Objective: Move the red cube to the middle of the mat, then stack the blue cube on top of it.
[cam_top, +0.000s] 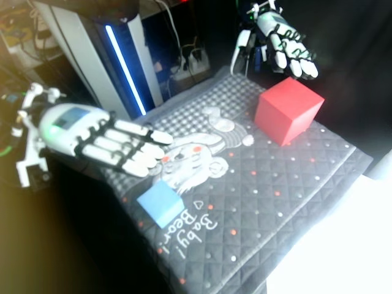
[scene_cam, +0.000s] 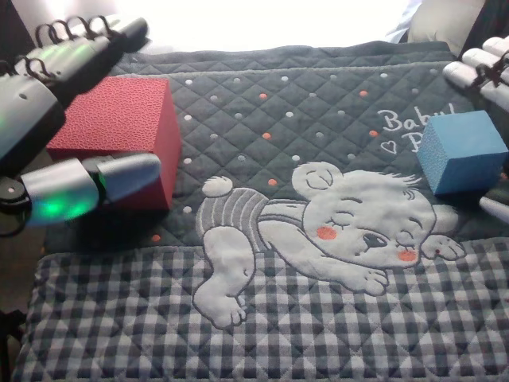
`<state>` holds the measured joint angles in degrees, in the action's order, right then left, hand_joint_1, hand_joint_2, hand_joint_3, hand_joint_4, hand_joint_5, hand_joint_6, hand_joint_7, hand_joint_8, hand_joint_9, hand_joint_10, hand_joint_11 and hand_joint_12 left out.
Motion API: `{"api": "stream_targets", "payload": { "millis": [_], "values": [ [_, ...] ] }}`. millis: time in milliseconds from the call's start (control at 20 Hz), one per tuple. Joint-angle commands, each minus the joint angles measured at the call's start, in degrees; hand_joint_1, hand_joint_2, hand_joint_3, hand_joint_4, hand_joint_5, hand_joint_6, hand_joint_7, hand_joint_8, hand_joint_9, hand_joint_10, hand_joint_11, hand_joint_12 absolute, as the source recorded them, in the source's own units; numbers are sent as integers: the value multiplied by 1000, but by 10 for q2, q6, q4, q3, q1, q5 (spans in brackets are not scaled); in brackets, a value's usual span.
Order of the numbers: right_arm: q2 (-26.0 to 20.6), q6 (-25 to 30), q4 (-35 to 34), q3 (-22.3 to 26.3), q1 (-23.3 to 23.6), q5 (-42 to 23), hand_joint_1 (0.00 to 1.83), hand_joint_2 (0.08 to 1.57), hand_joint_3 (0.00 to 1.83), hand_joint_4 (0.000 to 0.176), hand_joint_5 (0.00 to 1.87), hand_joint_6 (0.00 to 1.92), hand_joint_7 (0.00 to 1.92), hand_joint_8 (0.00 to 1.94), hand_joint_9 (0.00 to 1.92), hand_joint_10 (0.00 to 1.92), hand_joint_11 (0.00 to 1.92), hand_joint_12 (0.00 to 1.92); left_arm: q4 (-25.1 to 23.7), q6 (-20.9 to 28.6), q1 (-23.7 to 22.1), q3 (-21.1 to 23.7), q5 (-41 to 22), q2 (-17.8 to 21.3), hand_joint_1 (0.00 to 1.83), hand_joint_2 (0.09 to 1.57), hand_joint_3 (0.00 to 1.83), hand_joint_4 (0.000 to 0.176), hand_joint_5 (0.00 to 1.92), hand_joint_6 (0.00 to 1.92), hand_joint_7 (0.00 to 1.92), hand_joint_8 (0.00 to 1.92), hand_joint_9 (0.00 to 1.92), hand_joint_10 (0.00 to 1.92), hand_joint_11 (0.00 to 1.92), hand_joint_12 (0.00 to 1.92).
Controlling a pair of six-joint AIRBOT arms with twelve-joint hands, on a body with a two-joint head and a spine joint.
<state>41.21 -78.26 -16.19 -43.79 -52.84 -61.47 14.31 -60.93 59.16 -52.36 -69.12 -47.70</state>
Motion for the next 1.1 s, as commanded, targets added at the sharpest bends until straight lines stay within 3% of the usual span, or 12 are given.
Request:
{"api": "stream_targets", "payload": {
  "millis": [0,250,450,550,600,750,800,850,900,950,1000,1050],
  "values": [
    [-2,-1,1,0,1,-79,656,1204,25,0,0,0,0,0,0,0,0,1,-1,1,-4,-2,-79,2,446,1177,14,100,0,0,0,0,0,0,0,0],
    [0,-1,-5,-1,-7,-82,705,1206,11,0,0,0,0,0,0,0,0,0,28,-32,-15,-7,-47,1,690,1040,0,132,0,0,0,0,0,0,0,0],
    [3,-1,-8,-1,-11,-82,677,1212,10,0,0,0,0,0,0,0,0,0,55,-51,-54,-38,34,-21,824,995,0,90,0,0,0,0,0,0,0,0],
    [4,-1,-10,-1,-12,-82,706,1195,1,0,0,0,0,0,0,0,0,0,68,-79,-78,-49,73,-33,845,965,0,80,0,0,0,0,0,0,0,0],
    [5,-1,-11,-2,-13,-82,720,1192,0,0,0,0,0,0,0,0,0,0,73,-87,-91,-58,98,-41,813,962,0,92,0,0,0,0,0,0,0,0],
    [6,1,-12,-2,-15,-82,701,1195,1,0,0,0,0,0,0,0,0,0,91,-117,-124,-84,162,-64,927,936,0,97,0,0,0,0,0,0,0,0],
    [6,3,-12,-2,-16,-82,689,1196,1,0,0,0,0,0,0,0,0,0,98,-128,-130,-88,174,-68,950,929,0,77,0,0,0,0,0,0,0,0],
    [6,4,-12,-2,-17,-82,669,1201,3,0,0,0,0,0,0,0,0,0,100,-137,-143,-97,197,-75,964,927,0,73,0,0,0,0,0,0,0,0],
    [6,5,-12,-2,-18,-82,664,1200,3,0,0,0,0,0,0,0,0,0,100,-141,-151,-103,212,-80,998,942,0,51,0,0,0,0,0,0,0,0],
    [6,6,-12,-2,-18,-83,667,1203,4,0,0,0,0,0,0,0,0,0,100,-149,-156,-106,223,-82,1014,959,0,59,0,0,0,0,0,0,0,0],
    [6,7,-12,-2,-18,-83,678,1201,2,0,0,0,0,0,0,0,0,0,100,-159,-162,-106,233,-82,1053,965,0,82,0,0,0,0,0,0,0,0],
    [6,7,-12,-2,-19,-83,680,1200,2,0,0,0,0,0,0,0,0,0,101,-163,-164,-106,235,-82,1092,977,2,88,5,2,14,5,18,7,16,8]
  ]
}}
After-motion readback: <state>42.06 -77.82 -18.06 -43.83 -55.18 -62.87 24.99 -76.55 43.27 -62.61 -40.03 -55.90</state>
